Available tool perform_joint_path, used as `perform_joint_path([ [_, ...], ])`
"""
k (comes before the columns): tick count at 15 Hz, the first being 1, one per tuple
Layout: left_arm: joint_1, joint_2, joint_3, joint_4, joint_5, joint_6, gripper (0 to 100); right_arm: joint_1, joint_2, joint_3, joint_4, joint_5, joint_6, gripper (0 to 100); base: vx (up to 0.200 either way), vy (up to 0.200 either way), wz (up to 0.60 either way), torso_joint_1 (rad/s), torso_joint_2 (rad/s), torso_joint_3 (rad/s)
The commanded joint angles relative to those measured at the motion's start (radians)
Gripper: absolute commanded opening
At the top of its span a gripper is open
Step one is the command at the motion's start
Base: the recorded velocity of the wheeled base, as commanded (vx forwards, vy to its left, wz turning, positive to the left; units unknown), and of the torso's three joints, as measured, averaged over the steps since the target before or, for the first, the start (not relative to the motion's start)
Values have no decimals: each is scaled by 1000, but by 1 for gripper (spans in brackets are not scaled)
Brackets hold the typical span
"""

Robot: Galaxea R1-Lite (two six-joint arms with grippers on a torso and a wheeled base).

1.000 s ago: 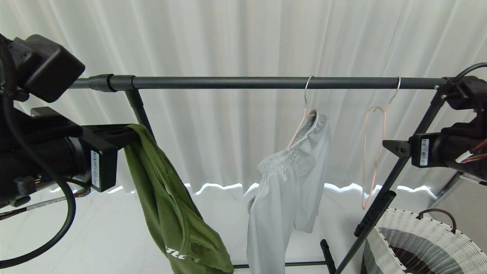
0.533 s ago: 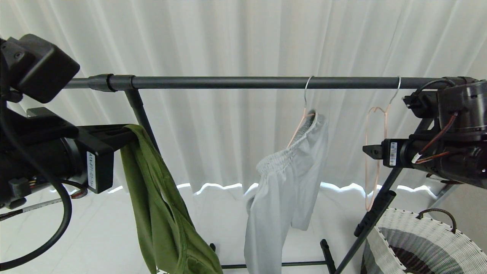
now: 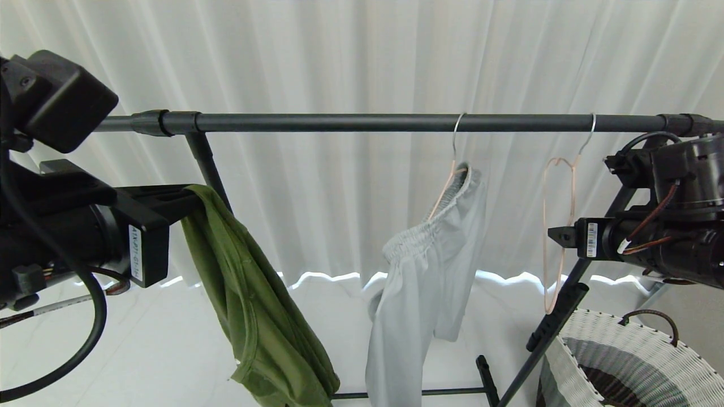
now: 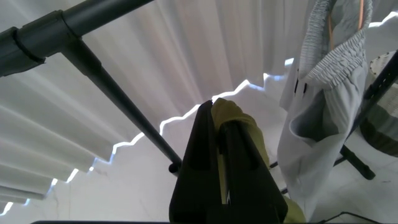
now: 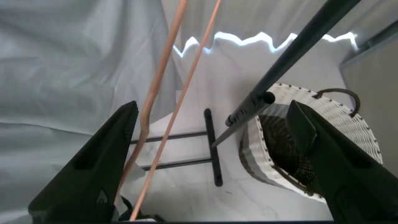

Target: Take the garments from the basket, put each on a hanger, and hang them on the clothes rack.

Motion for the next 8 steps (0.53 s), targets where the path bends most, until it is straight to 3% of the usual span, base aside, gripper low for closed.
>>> perform_joint_path([
  [1,0,1,1,-2,0,0,0,-1,0,0,0,0,0,100,0,0,0,0,0,0],
  [8,-3,0,1,-2,0,-1,0,-9,22,5,0,-1,1,100,0,0,0,0,0,0],
])
